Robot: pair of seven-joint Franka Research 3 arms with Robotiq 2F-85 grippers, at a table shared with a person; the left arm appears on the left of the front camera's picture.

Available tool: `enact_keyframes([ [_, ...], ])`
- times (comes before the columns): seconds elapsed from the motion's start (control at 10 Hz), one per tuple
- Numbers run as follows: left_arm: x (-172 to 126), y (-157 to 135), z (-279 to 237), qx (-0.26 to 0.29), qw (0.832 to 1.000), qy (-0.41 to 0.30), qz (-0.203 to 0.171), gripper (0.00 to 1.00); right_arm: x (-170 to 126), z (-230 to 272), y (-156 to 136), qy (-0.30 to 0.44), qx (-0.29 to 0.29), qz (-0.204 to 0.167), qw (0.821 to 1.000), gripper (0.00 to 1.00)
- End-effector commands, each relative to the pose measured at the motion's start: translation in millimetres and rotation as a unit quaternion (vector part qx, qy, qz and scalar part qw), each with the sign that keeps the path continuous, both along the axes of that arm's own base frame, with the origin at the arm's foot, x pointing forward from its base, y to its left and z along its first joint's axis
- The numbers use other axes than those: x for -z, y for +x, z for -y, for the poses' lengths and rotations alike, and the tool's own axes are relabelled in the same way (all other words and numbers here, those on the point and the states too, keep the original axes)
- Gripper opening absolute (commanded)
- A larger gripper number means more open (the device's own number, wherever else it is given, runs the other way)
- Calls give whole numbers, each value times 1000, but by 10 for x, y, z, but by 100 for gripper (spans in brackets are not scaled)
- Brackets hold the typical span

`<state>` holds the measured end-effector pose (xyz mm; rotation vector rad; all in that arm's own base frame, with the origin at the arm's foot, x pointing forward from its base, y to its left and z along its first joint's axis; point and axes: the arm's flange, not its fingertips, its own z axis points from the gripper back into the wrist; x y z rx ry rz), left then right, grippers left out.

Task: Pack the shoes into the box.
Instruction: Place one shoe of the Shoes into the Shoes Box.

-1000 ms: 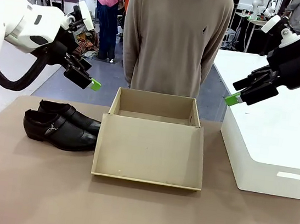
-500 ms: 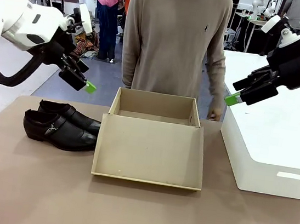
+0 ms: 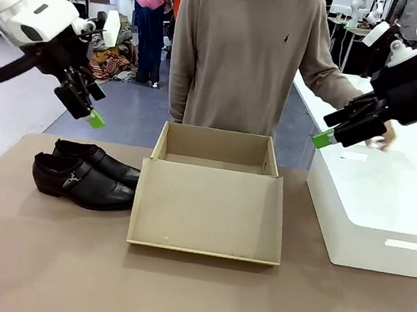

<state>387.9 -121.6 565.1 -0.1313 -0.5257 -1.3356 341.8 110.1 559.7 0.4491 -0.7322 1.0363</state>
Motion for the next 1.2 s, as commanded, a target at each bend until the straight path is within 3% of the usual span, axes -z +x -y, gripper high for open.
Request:
enact_keyframes([
  [0.0,-98,171,-125,25,998,54,-6,100,13,17,36,8,-14,8,1000,100],
  [0.4,30,537,-392,111,984,132,-48,100,13,17,36,8,-14,8,1000,100],
  [0.7,175,696,-422,66,983,156,-66,100,13,17,36,8,-14,8,1000,100],
  [0.8,186,597,-426,100,984,135,-66,100,13,17,36,8,-14,8,1000,100],
  [1.1,186,597,-426,100,984,135,-66,100,13,17,36,8,-14,8,1000,100],
])
